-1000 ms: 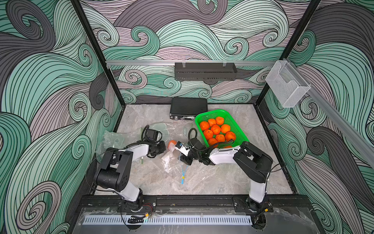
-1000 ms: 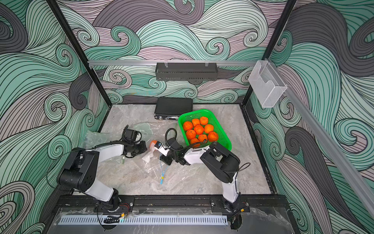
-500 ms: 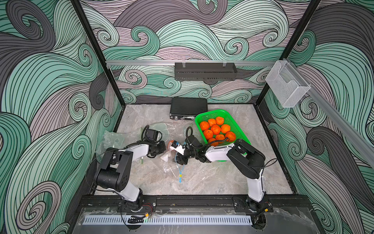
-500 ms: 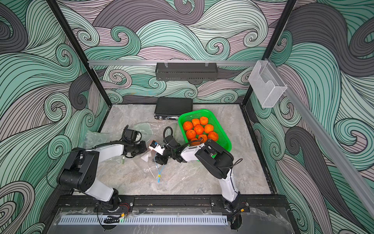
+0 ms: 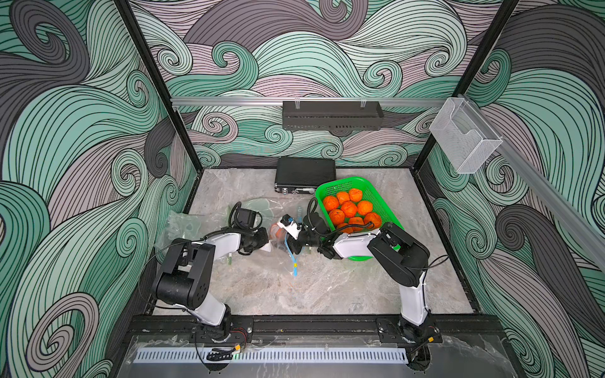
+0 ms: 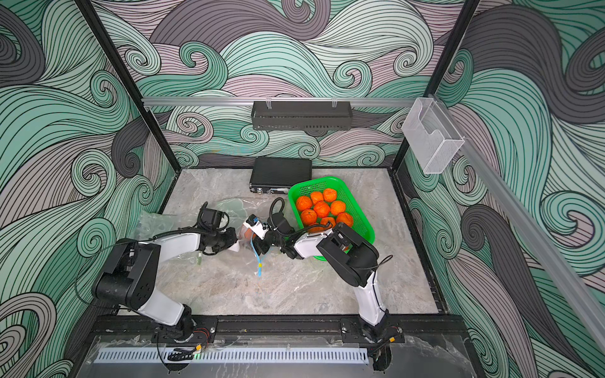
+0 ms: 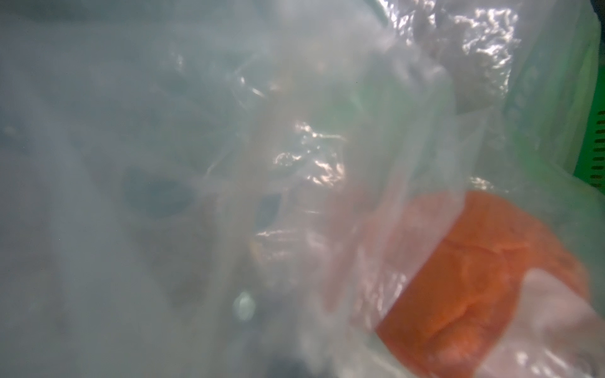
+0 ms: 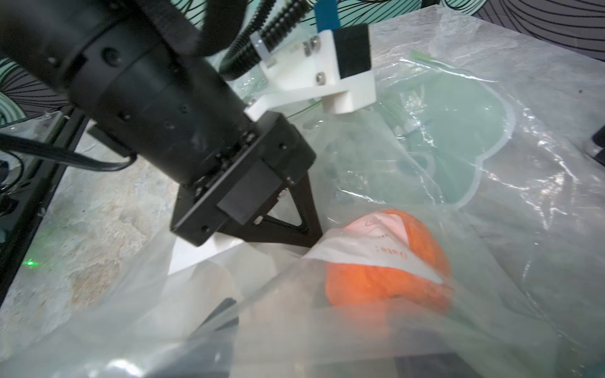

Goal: Open the zip-top bag and take out the orange
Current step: Pick up the orange from the zipper food storage bag.

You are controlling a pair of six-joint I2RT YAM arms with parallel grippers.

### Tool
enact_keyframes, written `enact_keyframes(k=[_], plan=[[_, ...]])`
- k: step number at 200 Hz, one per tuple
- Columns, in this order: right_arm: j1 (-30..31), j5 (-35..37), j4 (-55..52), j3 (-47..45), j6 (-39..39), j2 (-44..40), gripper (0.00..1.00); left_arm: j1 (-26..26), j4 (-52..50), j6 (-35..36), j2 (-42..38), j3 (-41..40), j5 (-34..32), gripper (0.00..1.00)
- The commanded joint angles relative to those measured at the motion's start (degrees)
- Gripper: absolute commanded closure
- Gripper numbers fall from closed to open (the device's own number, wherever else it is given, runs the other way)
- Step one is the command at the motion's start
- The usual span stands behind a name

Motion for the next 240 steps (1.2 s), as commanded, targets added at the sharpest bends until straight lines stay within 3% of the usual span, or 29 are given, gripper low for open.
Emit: enact_keyframes(k=[1, 53, 108, 163, 199, 240], plan=[[-0.61, 4.88, 0.24, 2.74, 0.46, 1.34, 0.23, -0.03, -4.04, 0.44, 2.16, -0.67, -0.59, 1.00], [-0.56, 8.40, -6.00, 8.66, 0.43, 4.79, 0.17, -0.07, -4.01, 0.44, 2.17, -0.64, -0.52, 1.00], [-0.52, 7.04, -10.48, 12.08, 0.73, 8.33, 0.17, -0.08, -4.07, 0.44, 2.24, -0.53, -0.44, 1.00], [-0.52, 4.35, -11.24, 11.97, 0.84, 7.74, 0.34, -0.04, -4.03, 0.47, 2.22, -0.52, -0.48, 1.00], [-0.52, 3.30, -9.63, 6.77, -0.28, 3.33, 0.44, -0.09, -4.05, 0.53, 2.19, -0.53, -0.47, 1.00], [-0.54, 3.21, -9.45, -1.05, -0.29, -2.63, 0.46, -0.04, -4.01, 0.53, 2.24, -0.44, -0.44, 1.00]])
